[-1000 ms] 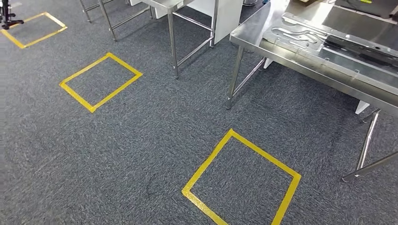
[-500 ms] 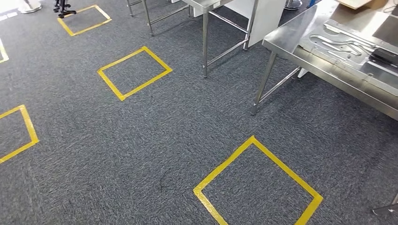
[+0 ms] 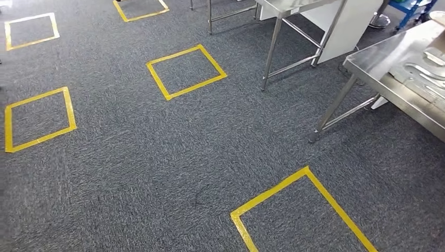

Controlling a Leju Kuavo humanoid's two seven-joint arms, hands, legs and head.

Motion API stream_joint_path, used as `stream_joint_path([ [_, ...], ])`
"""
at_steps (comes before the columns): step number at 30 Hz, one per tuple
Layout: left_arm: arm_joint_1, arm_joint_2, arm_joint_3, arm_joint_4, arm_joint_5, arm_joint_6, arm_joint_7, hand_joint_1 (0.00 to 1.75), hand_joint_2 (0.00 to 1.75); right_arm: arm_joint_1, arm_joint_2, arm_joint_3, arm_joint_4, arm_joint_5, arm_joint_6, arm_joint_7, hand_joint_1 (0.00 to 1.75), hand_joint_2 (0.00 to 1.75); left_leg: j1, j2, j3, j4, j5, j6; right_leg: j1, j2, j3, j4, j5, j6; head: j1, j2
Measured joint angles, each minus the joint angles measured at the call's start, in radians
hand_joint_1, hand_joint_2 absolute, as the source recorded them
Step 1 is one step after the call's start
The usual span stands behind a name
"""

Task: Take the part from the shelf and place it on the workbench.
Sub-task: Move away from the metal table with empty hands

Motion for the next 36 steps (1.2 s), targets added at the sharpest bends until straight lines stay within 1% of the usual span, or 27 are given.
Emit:
stream_joint_path([
  [1,-0.001,0.000,0.000,0.000,-0.001,-0.002,-0.001,0.00,0.00,0.002,0.004,0.000,0.000,0.001,0.000,0.001,0.00,0.00,-0.001,-0.014,-0.001,0.001,0.000,0.002,0.000,0.010,-0.035,0.067,-0.026,0.000,0.000,0.000],
  [2,-0.002,0.000,0.000,0.000,-0.002,-0.003,-0.002,0.00,0.00,0.005,0.008,0.000,0.000,0.001,0.000,0.003,0.00,0.00,-0.001,-0.028,-0.001,0.002,0.000,0.003,-0.001,0.014,-0.063,0.115,-0.036,0.001,0.000,0.000],
  [3,-0.001,0.000,0.000,0.000,-0.003,-0.004,-0.002,0.00,0.00,0.006,0.011,0.000,0.000,0.002,0.000,0.004,0.00,0.00,-0.001,-0.045,0.000,0.003,-0.001,0.002,-0.001,0.016,-0.075,0.127,-0.023,0.001,0.000,0.000],
  [4,0.000,0.000,0.000,0.000,-0.004,-0.004,-0.002,0.00,0.00,0.007,0.013,0.000,0.000,0.002,0.000,0.007,0.00,0.00,-0.001,-0.061,0.001,0.005,-0.002,0.001,-0.003,0.019,-0.068,0.100,0.009,0.001,0.000,0.000],
  [5,0.001,0.000,0.000,0.000,-0.006,-0.004,-0.002,0.00,0.00,0.007,0.015,0.000,0.000,0.002,0.000,0.009,0.00,0.00,0.000,-0.077,0.003,0.008,-0.004,-0.002,-0.005,0.028,-0.046,0.041,0.053,0.001,0.000,0.000],
  [7,0.002,0.000,0.000,0.000,-0.010,-0.003,0.001,0.00,0.00,0.008,0.015,0.000,0.000,0.002,0.001,0.015,0.00,0.00,-0.001,-0.105,0.000,0.018,-0.010,-0.012,-0.010,0.074,0.000,-0.076,0.110,-0.003,0.000,0.000],
  [9,0.003,0.000,0.000,0.000,-0.012,-0.001,0.003,0.00,0.00,0.007,0.016,-0.001,0.000,0.003,0.002,0.017,0.00,0.00,0.000,-0.127,-0.009,0.023,-0.011,-0.025,-0.008,0.099,0.015,-0.120,0.116,-0.010,0.000,0.000],
  [11,0.007,0.000,0.000,0.000,-0.014,0.001,0.002,0.00,0.00,0.003,0.015,-0.001,0.000,0.005,0.002,0.019,0.00,0.00,0.005,-0.144,-0.016,0.021,-0.009,-0.038,-0.007,0.077,0.018,-0.127,0.120,-0.022,0.000,0.000],
  [13,0.009,-0.002,0.000,0.000,-0.015,0.002,0.001,0.00,0.00,0.002,0.013,-0.001,0.000,0.005,0.002,0.021,0.00,0.00,0.005,-0.105,-0.032,0.056,-0.032,-0.048,-0.008,0.049,0.025,-0.138,0.123,-0.038,0.000,0.000],
  [15,0.006,-0.002,0.000,0.000,-0.016,0.002,0.000,0.00,0.00,0.006,0.007,-0.002,0.000,0.005,0.003,0.023,0.00,0.00,0.004,-0.043,-0.085,0.168,-0.091,-0.053,-0.004,0.019,0.030,-0.143,0.122,-0.049,0.000,0.000],
  [17,0.004,-0.002,0.000,0.000,-0.017,0.003,0.000,0.00,0.00,0.008,0.000,-0.002,0.000,0.006,0.005,0.023,0.00,0.00,0.006,-0.020,-0.144,0.286,-0.137,-0.058,0.001,-0.013,0.031,-0.143,0.119,-0.053,0.000,0.000],
  [18,0.005,-0.002,0.000,0.000,-0.017,0.003,0.001,0.00,0.00,0.008,-0.003,-0.002,0.001,0.007,0.005,0.023,0.00,0.00,0.006,-0.016,-0.153,0.305,-0.135,-0.059,0.002,-0.027,0.032,-0.143,0.118,-0.053,0.000,0.000],
  [19,0.006,-0.002,0.000,0.000,-0.017,0.003,0.001,0.00,0.00,0.007,-0.005,-0.002,0.001,0.007,0.006,0.022,0.00,0.00,0.006,-0.012,-0.141,0.282,-0.114,-0.059,0.002,-0.041,0.035,-0.142,0.116,-0.053,0.000,0.000],
  [20,0.008,-0.002,0.001,0.000,-0.018,0.003,0.001,0.00,0.00,0.006,-0.006,-0.002,0.001,0.008,0.006,0.021,0.00,0.00,0.006,-0.002,-0.110,0.225,-0.080,-0.056,0.003,-0.053,0.039,-0.142,0.113,-0.051,0.000,0.000],
  [22,0.006,-0.002,0.001,0.000,-0.019,0.004,0.001,0.00,0.00,0.006,-0.006,-0.002,0.001,0.011,0.005,0.018,0.00,0.00,0.000,0.042,-0.038,0.086,-0.026,-0.046,0.006,-0.077,0.048,-0.142,0.106,-0.044,0.000,0.000],
  [23,0.004,-0.002,0.001,0.000,-0.020,0.004,0.001,0.00,0.00,0.006,-0.006,-0.002,0.001,0.012,0.005,0.017,0.00,0.00,-0.005,0.058,-0.017,0.043,-0.014,-0.039,0.008,-0.088,0.051,-0.142,0.102,-0.039,0.000,0.000],
  [24,0.004,-0.002,0.001,0.000,-0.021,0.004,0.000,0.00,0.00,0.005,-0.006,-0.002,0.001,0.013,0.005,0.016,0.00,0.00,-0.009,0.064,-0.009,0.023,-0.012,-0.034,0.010,-0.099,0.054,-0.142,0.099,-0.034,0.000,0.000],
  [26,0.007,-0.002,0.001,0.000,-0.021,0.004,0.000,0.00,0.00,-0.001,-0.006,-0.002,0.001,0.014,0.005,0.016,0.00,0.00,-0.010,0.043,-0.009,0.016,-0.009,-0.023,0.011,-0.118,0.061,-0.146,0.097,-0.024,0.000,0.000],
  [27,0.009,-0.002,0.001,0.000,-0.021,0.004,0.000,0.00,0.00,-0.004,-0.006,-0.002,0.001,0.014,0.005,0.016,0.00,0.00,-0.008,0.032,-0.006,0.010,-0.005,-0.017,0.010,-0.110,0.064,-0.144,0.091,-0.019,0.000,0.000],
  [29,0.010,-0.003,0.001,0.000,-0.021,0.005,0.000,0.00,0.00,-0.003,-0.004,-0.002,0.001,0.014,0.005,0.015,0.00,0.00,-0.002,0.010,0.002,-0.003,0.005,-0.005,0.006,-0.057,0.044,-0.089,0.050,-0.013,0.000,0.000],
  [30,0.008,-0.003,0.001,0.000,-0.021,0.005,0.000,0.00,0.00,-0.001,-0.002,-0.002,0.001,0.014,0.005,0.014,0.00,0.00,-0.001,-0.001,0.001,-0.005,0.007,-0.001,0.004,-0.021,0.017,-0.030,0.017,-0.012,0.000,0.000],
  [31,0.007,-0.003,0.001,0.000,-0.021,0.005,0.000,0.00,0.00,0.001,0.001,-0.002,0.001,0.014,0.005,0.014,0.00,0.00,-0.001,-0.013,0.000,-0.005,0.009,0.002,0.003,0.000,-0.018,0.039,-0.015,-0.012,0.000,0.000],
  [32,0.006,-0.003,0.001,0.000,-0.022,0.005,0.000,0.00,0.00,0.003,0.005,-0.002,0.001,0.014,0.005,0.014,0.00,0.00,-0.001,-0.027,-0.001,-0.005,0.009,0.002,0.003,0.010,-0.050,0.097,-0.034,-0.012,0.000,0.000],
  [33,0.005,-0.003,0.001,0.000,-0.022,0.005,0.000,0.00,0.00,0.004,0.008,-0.002,0.001,0.015,0.005,0.014,0.00,0.00,-0.002,-0.041,0.000,-0.005,0.009,0.002,0.003,0.013,-0.070,0.128,-0.033,-0.011,0.000,0.000],
  [34,0.006,-0.003,0.001,0.000,-0.022,0.005,0.000,0.00,0.00,0.005,0.010,-0.002,0.001,0.015,0.004,0.014,0.00,0.00,-0.002,-0.057,0.002,-0.004,0.008,0.001,0.002,0.016,-0.073,0.121,-0.011,-0.011,0.000,0.000],
  [35,0.006,-0.003,0.001,0.000,-0.022,0.005,0.000,0.00,0.00,0.005,0.012,-0.002,0.001,0.016,0.004,0.014,0.00,0.00,-0.001,-0.072,0.004,-0.002,0.007,-0.001,-0.001,0.022,-0.058,0.076,0.028,-0.011,0.000,0.000],
  [36,0.006,-0.003,0.001,0.000,-0.022,0.004,0.000,0.00,0.00,0.006,0.012,-0.002,0.001,0.017,0.004,0.014,0.00,0.00,0.000,-0.087,0.004,0.001,0.005,-0.004,-0.005,0.042,-0.034,0.009,0.071,-0.011,0.000,0.000],
])
